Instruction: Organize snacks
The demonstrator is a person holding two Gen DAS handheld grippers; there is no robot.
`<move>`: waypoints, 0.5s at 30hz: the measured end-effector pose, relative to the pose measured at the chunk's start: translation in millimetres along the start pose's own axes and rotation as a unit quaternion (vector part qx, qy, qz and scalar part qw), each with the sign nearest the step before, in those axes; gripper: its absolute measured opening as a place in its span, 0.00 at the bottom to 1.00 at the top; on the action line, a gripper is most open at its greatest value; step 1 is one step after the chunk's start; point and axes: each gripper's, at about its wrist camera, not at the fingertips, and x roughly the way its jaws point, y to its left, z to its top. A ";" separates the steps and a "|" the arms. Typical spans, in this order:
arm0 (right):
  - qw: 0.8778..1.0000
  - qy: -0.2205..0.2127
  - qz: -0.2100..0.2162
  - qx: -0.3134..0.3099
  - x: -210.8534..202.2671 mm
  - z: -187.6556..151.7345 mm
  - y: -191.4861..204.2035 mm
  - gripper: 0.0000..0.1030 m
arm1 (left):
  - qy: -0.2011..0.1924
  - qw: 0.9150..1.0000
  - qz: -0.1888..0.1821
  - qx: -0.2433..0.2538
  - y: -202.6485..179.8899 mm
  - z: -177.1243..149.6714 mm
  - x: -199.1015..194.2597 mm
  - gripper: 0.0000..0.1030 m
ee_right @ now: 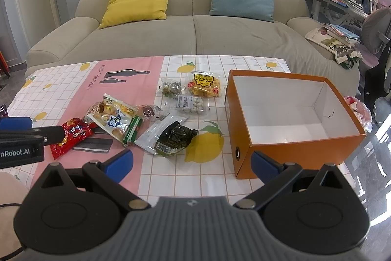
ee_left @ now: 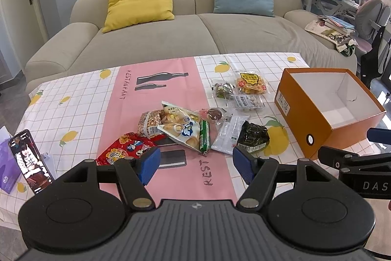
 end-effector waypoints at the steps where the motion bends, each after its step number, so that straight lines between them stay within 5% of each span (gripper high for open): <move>1: 1.000 0.001 0.000 0.001 0.3 0.1 -0.2 0.97 | 0.000 1.000 0.000 0.000 -0.1 -0.1 0.0 0.79; 15: 1.000 0.002 -0.001 0.002 0.7 0.4 -0.5 0.97 | -0.001 1.000 0.001 -0.002 1.0 -2.0 -3.3 0.83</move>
